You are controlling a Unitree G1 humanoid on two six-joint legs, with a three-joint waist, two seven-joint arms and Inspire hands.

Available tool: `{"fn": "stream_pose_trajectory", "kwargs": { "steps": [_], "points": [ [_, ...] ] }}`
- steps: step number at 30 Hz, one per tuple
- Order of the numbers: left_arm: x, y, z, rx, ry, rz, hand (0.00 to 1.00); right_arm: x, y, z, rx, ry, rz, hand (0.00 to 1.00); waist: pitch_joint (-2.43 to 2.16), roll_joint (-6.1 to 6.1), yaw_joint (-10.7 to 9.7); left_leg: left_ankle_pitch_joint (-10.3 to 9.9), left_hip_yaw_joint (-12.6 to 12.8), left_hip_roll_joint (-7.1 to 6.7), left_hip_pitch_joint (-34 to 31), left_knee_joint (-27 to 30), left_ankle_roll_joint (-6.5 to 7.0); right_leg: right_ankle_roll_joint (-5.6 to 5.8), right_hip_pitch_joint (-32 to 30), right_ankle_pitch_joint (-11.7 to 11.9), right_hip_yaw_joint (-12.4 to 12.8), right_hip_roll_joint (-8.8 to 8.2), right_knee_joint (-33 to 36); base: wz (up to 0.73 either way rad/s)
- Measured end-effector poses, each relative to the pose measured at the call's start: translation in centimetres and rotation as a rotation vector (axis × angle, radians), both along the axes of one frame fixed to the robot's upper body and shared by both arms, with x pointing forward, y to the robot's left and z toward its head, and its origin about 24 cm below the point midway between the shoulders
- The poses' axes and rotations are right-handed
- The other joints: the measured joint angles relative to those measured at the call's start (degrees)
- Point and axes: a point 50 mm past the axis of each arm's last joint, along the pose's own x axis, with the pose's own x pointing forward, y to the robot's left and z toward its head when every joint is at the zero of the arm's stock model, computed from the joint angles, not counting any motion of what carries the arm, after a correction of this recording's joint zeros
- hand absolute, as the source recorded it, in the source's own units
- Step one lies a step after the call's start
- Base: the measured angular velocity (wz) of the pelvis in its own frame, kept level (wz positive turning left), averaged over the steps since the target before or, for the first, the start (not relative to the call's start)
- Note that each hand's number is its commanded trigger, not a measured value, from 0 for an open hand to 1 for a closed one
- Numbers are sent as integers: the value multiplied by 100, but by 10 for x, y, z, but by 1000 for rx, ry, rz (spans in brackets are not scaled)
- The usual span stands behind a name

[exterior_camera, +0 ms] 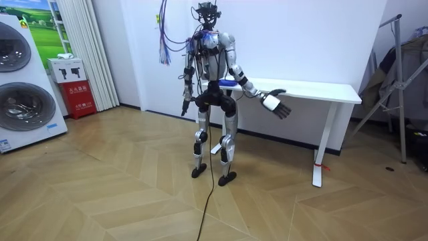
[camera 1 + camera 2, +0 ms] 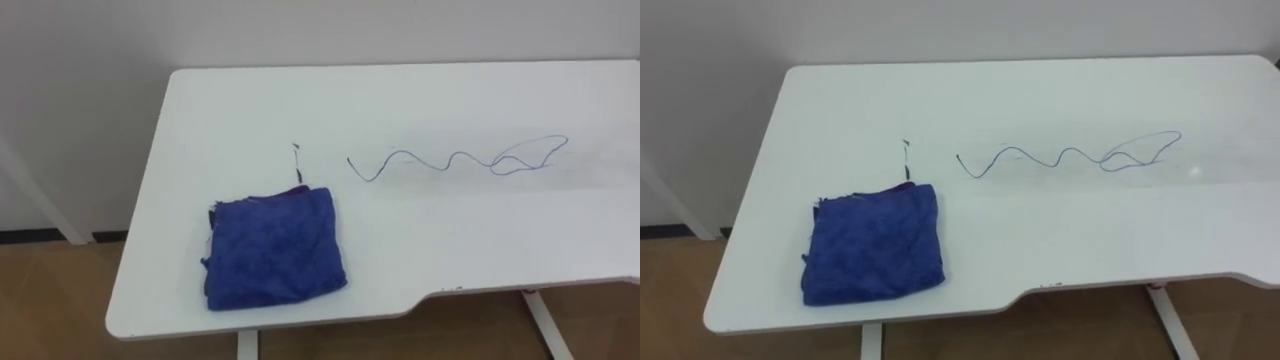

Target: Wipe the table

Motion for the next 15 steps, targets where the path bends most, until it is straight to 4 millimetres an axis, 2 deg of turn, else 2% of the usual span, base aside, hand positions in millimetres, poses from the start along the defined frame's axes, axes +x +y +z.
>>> {"fn": "stream_pose_trajectory", "kwargs": {
  "steps": [1, 3, 4, 6, 9, 12, 15],
  "points": [
    [1, 0, 0, 0, -3, -3, 0, 6, 0, 4, -31, -10, 23, 0, 2, -14, -2, 0, 0, 0, -15, -2, 0, 0, -19, 0, 4, 2, 1, -3],
    [3, 0, 1, 1, -11, -21, 0, 33, -2, 29, -181, -83, 130, 0, -18, 21, 28, 0, 1, -1, -87, -2, 0, 0, -100, 1, 5, 1, 12, 0],
    [4, 1, 1, 2, -13, -24, 0, 39, -2, 35, -227, -93, 161, 0, -2, 10, 52, 1, 2, 0, -93, -1, 1, 0, -109, 1, 3, 1, 13, 0],
    [5, 1, 1, 9, -5, -57, 0, 57, 1, 55, -358, -130, 256, 0, -16, 43, 131, 1, 8, 1, -90, 10, 1, 0, -111, 1, 7, 2, 11, -2],
    [7, -1, 1, 4, 0, -91, 0, 87, 17, 96, -591, -258, 445, 0, -9, 59, 270, 1, 2, 1, -83, 13, 0, 0, -108, 1, 24, 2, 4, -1],
    [10, -1, 1, 2, -9, -109, 0, 107, 33, 128, -768, -350, 597, 0, -11, 48, 373, 1, 6, 1, -90, 12, 0, 0, -110, 1, 12, -1, 1, 0],
    [16, -5, 0, -17, -12, -160, 0, 124, 53, 145, -864, -393, 753, 0, -14, 27, 458, 1, 7, 1, -94, 13, 0, 0, -103, 1, -3, -2, 8, 2]
  ]
}}
